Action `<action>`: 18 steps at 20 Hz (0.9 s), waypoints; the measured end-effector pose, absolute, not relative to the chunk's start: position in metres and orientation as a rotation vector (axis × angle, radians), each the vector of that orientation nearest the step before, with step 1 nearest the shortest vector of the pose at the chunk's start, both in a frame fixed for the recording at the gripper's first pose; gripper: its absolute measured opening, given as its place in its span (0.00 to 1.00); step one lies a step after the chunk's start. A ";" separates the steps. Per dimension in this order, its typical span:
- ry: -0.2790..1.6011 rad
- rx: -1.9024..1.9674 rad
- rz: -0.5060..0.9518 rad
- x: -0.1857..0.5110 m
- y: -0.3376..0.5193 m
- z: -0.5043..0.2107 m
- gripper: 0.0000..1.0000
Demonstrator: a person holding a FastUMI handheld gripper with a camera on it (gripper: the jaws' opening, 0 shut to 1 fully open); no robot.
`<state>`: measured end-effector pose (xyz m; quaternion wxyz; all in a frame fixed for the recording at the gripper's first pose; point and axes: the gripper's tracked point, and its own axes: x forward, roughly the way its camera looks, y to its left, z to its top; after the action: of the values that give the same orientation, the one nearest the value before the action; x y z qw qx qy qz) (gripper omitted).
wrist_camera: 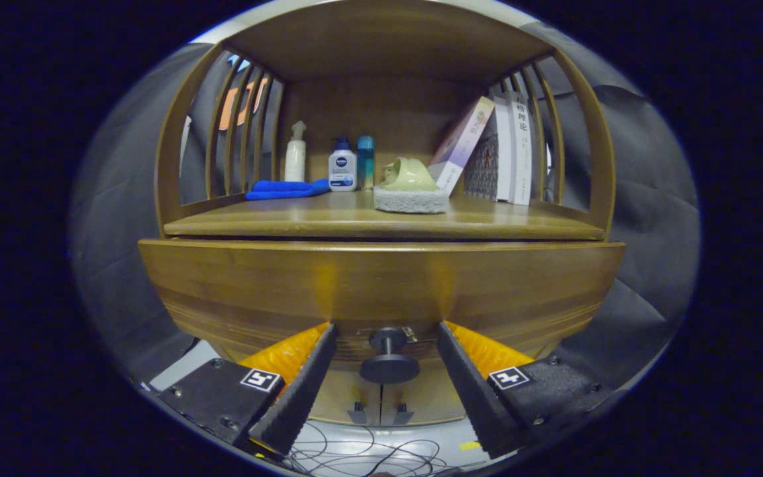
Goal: Pull open the drawer, take out the items inside it, and place them on the countertop above the cabinet.
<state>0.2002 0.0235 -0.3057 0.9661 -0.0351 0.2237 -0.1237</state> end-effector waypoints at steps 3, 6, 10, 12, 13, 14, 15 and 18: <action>0.466 -0.063 -0.268 0.213 0.022 -0.303 1.00; 0.464 -0.075 -0.260 0.212 0.023 -0.308 1.00; 0.423 -0.064 -0.179 0.188 0.037 -0.278 1.00; 0.355 -0.064 -0.128 0.174 0.050 -0.241 1.00; 0.326 -0.066 -0.105 0.163 0.054 -0.225 1.00; 0.309 -0.067 -0.077 0.149 0.061 -0.204 1.00; 0.290 -0.065 -0.043 0.136 0.068 -0.184 1.00; 0.223 -0.057 0.025 0.089 0.075 -0.124 1.00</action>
<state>0.0891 0.0749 -0.1240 0.9933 -0.0285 0.1112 0.0123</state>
